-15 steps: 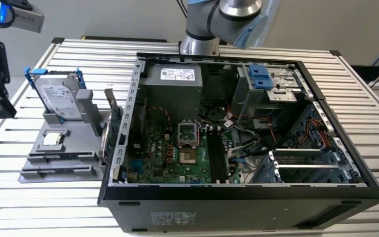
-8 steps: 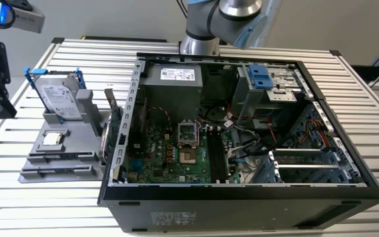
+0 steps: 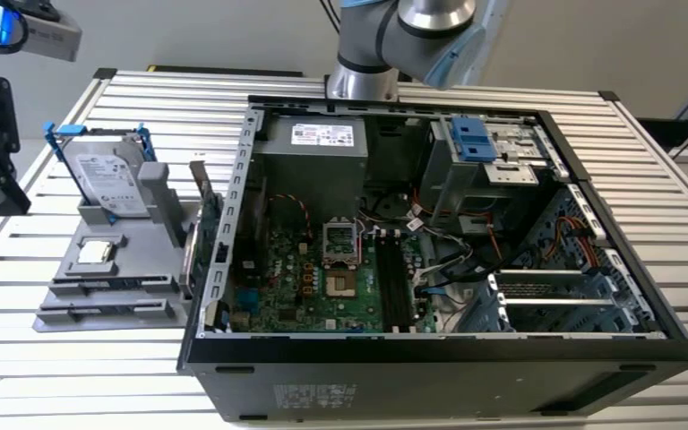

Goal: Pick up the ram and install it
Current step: 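Pick up the ram and move it above insertion slot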

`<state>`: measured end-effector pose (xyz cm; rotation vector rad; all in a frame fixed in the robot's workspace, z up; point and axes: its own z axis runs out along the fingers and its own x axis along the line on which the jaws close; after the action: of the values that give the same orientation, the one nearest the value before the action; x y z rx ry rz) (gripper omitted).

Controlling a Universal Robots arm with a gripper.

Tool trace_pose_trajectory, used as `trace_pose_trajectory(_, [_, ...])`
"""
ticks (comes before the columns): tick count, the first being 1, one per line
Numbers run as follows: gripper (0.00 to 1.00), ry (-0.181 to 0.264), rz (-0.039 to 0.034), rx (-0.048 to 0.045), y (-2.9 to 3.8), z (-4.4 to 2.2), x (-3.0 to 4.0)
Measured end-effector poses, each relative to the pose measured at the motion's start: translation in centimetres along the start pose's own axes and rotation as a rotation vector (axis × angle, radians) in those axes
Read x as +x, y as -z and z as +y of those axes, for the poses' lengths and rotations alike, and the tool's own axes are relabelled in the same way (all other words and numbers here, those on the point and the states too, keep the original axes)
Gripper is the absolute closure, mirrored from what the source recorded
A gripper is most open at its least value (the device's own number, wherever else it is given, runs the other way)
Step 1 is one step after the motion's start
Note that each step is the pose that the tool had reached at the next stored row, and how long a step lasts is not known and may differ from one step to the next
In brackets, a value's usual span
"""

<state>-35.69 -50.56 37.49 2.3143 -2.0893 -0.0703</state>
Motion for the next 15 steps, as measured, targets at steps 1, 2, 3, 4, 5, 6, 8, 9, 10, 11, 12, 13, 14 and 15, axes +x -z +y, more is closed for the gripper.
trace_pose_trajectory(1, [1.0, 0.0, 0.0, 0.0001, -0.01, 0.0, 0.0])
trace_pose_trajectory(2, [1.0, -0.001, -0.0001, 0.0001, -0.02, 0.0, 0.0])
trace_pose_trajectory(3, [1.0, -0.001, -0.0001, 0.0, -0.03, 0.0, 0.0])
trace_pose_trajectory(4, [1.0, -0.002, -0.0001, 0.0001, -0.04, 0.0, 0.0])
trace_pose_trajectory(5, [1.0, -0.003, -0.0001, 0.0001, -0.04, 0.0, 0.0])
trace_pose_trajectory(6, [1.0, -0.003, -0.0002, 0.0001, -0.05, 0.0, 0.0])
trace_pose_trajectory(8, [1.0, -0.004, -0.0002, 0.0001, -0.07, 0.0, 0.0])
trace_pose_trajectory(9, [1.0, -0.005, -0.0002, 0.0001, -0.08, 0.0, 0.0])
trace_pose_trajectory(10, [1.0, -0.005, -0.0003, 0.0002, -0.09, 0.0, 0.0])
trace_pose_trajectory(11, [1.0, -0.005, -0.0003, 0.0002, -0.1, 0.0, 0.0])
trace_pose_trajectory(12, [1.0, -0.006, -0.0003, 0.0001, -0.1, 0.0, 0.0])
trace_pose_trajectory(13, [1.0, -0.006, -0.0003, 0.0002, -0.11, 0.0, 0.0])
trace_pose_trajectory(14, [1.0, -0.007, -0.0004, 0.0002, -0.12, -0.01, 0.0])
trace_pose_trajectory(15, [1.0, -0.007, -0.0004, 0.0002, -0.12, -0.01, 0.0])
